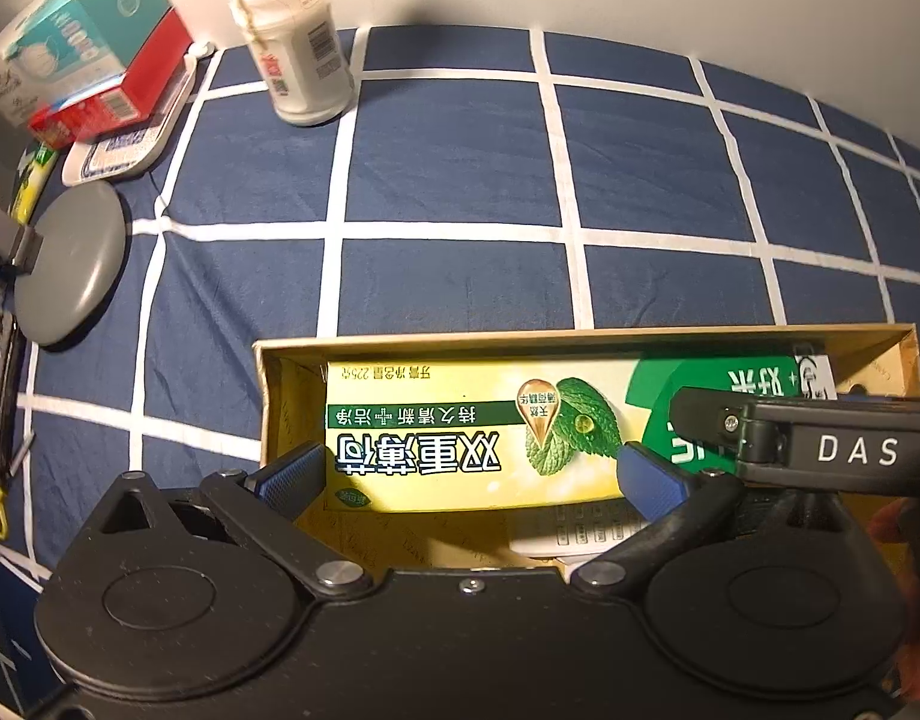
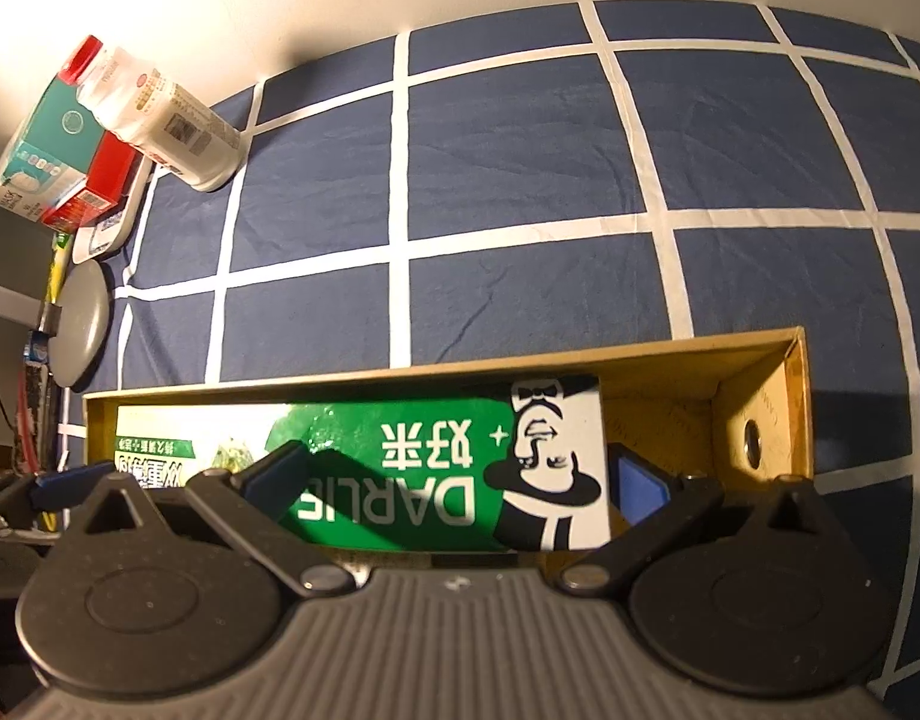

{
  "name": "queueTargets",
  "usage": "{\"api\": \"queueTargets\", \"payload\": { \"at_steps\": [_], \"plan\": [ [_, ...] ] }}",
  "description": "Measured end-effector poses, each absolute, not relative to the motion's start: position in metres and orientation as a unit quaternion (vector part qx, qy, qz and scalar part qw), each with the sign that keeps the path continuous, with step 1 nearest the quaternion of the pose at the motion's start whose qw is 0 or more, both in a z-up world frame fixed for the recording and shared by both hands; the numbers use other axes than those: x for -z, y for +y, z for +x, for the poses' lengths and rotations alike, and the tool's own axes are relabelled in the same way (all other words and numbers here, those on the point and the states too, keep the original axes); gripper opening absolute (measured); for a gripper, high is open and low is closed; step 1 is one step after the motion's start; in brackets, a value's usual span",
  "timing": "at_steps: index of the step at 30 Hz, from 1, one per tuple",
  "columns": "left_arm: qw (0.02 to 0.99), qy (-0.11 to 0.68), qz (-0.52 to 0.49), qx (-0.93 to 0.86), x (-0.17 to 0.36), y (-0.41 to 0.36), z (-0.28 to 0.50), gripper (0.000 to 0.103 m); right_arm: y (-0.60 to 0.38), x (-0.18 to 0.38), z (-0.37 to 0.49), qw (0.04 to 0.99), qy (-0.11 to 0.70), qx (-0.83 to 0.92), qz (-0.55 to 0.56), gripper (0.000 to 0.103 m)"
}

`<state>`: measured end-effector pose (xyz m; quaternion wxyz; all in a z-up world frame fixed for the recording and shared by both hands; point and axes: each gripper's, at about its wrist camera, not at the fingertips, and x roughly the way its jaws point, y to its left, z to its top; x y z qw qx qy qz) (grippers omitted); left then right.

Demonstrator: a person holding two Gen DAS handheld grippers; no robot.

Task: Organize objects
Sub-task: 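Lower the Darlie toothpaste box into the cardboard box beside the card box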

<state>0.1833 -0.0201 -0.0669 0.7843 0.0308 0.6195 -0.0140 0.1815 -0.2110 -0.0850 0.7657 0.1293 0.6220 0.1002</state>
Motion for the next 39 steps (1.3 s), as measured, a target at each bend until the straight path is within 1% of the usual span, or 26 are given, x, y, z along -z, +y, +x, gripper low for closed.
{"api": "queueTargets", "payload": {
  "at_steps": [3,17,25,31,39],
  "plan": [
    [0.782,0.622,0.042,0.011,0.070,-0.024,0.187,0.103,-0.209,0.088,0.183,0.766,0.623,-0.098,0.123,0.102],
    [0.771,0.636,0.029,0.008,0.084,-0.021,0.190,0.103,-0.207,0.099,0.187,0.762,0.632,-0.083,0.113,0.102],
    [0.772,0.635,0.027,0.009,0.083,-0.021,0.190,0.103,-0.208,0.097,0.187,0.761,0.633,-0.080,0.114,0.101],
    [0.778,0.628,0.014,0.008,0.075,-0.019,0.185,0.103,-0.211,0.087,0.184,0.763,0.627,-0.091,0.124,0.101],
    [0.791,0.612,-0.006,0.013,0.055,-0.020,0.166,0.103,-0.221,0.056,0.172,0.785,0.601,-0.097,0.117,0.101]
  ]
}}
